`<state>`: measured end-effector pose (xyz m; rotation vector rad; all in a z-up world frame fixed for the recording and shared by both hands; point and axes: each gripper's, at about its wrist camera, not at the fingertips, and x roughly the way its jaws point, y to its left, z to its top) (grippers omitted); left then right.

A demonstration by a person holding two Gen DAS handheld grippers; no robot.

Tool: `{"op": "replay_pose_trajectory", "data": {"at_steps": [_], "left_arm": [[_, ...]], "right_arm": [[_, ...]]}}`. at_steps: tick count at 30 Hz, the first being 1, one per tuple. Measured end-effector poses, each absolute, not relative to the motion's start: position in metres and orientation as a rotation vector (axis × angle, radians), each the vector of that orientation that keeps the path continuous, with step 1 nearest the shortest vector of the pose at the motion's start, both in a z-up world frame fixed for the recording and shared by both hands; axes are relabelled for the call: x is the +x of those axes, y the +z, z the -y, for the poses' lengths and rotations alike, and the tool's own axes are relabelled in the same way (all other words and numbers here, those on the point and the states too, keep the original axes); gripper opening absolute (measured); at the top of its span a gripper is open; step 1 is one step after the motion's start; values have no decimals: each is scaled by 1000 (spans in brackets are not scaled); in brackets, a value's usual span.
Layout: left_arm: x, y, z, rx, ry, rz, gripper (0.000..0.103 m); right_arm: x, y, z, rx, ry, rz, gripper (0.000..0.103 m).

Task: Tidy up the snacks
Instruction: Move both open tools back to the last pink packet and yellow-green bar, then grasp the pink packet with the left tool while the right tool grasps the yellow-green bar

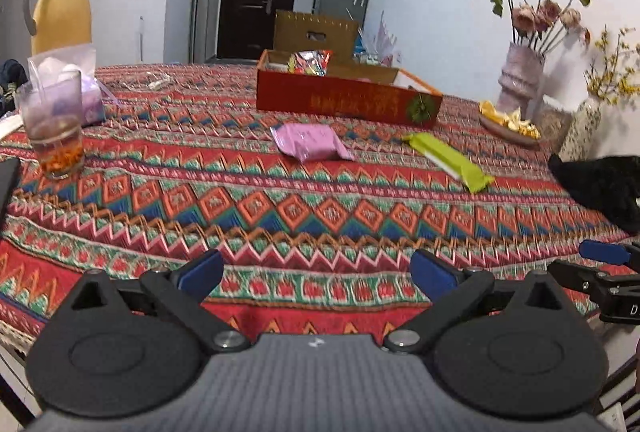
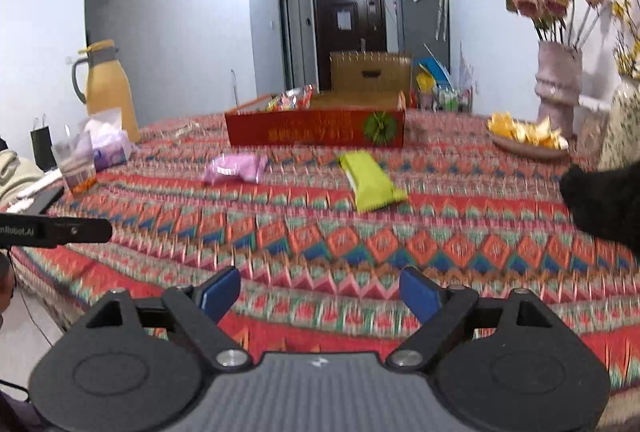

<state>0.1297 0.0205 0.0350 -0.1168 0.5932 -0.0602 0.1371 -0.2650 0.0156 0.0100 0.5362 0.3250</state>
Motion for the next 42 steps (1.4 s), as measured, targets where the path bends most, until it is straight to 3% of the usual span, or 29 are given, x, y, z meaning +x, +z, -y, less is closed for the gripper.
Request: {"op": "replay_pose_trajectory", "data": {"at_steps": [12,28,33,34,36,42], "left_arm": [[197,36,-25,90,-112,-606,102],[357,12,-22,358,-200,-686,102],[398,9,-18,343,-275,-723,101],[404,9,-18,331,-288,-732,101],[412,8,-18,303,-306,-747,99],[423,9,-33,136,-298,-806,76]], "right_arm": [[184,8,270,15,254,-597,86],[334,9,254,-83,282,-660,84],[378,6,250,-90,301,-675,74],[384,6,249,-90,307,-679,68],[395,6,248,-90,321,-683,62],[410,-2,239,-94,356,-714,56]]}}
